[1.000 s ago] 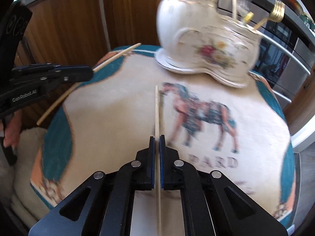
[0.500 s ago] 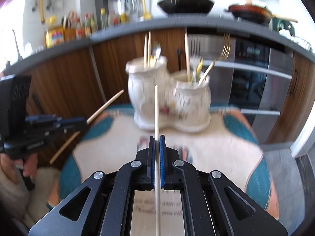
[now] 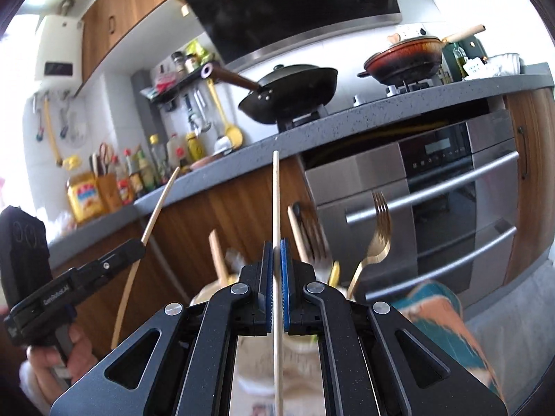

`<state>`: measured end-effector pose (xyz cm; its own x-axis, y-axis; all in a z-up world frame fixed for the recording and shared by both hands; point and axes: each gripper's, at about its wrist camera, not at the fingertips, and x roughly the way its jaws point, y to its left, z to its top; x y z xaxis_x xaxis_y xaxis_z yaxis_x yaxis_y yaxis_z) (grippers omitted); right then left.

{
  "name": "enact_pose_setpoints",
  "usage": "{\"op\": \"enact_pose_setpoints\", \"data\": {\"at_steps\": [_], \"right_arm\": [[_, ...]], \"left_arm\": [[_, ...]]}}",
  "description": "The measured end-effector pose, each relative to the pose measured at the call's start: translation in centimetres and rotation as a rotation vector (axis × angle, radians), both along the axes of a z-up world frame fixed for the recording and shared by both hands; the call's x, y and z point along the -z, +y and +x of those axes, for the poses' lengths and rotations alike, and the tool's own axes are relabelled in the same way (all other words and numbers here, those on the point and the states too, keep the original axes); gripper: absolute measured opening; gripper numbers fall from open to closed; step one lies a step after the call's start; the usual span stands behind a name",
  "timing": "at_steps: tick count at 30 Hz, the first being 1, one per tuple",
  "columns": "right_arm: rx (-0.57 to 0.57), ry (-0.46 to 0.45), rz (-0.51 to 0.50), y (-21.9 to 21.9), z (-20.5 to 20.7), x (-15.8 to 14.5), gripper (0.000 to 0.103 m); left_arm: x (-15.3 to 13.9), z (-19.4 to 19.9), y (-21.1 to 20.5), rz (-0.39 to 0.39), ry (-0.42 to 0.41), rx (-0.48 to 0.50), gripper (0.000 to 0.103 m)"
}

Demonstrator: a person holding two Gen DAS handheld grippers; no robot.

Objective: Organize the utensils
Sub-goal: 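Lift both chopsticks and lower them into the holder cups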

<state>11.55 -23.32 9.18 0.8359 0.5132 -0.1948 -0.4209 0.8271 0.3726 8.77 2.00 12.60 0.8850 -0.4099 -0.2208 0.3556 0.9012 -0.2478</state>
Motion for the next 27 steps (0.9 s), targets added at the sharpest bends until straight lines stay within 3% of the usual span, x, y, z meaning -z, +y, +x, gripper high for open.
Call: {"op": "enact_pose_setpoints", "data": {"at_steps": [7,15,22,27], "right_arm": [[0.103,-0.072,-0.001,1.2,3.2,0.9,0.005],[0.170,-0.096,-0.020,1.9,5.1,2.3,0.005],[0.215,-0.180,-0.103,3.3,4.1,3.2,0.005],[0.236,-0.242,-0.166,4.5,3.5,3.8,0.005]], "left_arm": [[1.0,4.0,-1.4,-0.050,-0.065,-0.023,0.005],[2.8,5.0,-2.2,-0.036,-0.144,-0.085,0.005],[4.0,4.8,-2.7,0.001,-0.152,-0.105,0.005],[4.4,4.5,-1.9,-0.013,-0.139,-0.111,0.005]]}}
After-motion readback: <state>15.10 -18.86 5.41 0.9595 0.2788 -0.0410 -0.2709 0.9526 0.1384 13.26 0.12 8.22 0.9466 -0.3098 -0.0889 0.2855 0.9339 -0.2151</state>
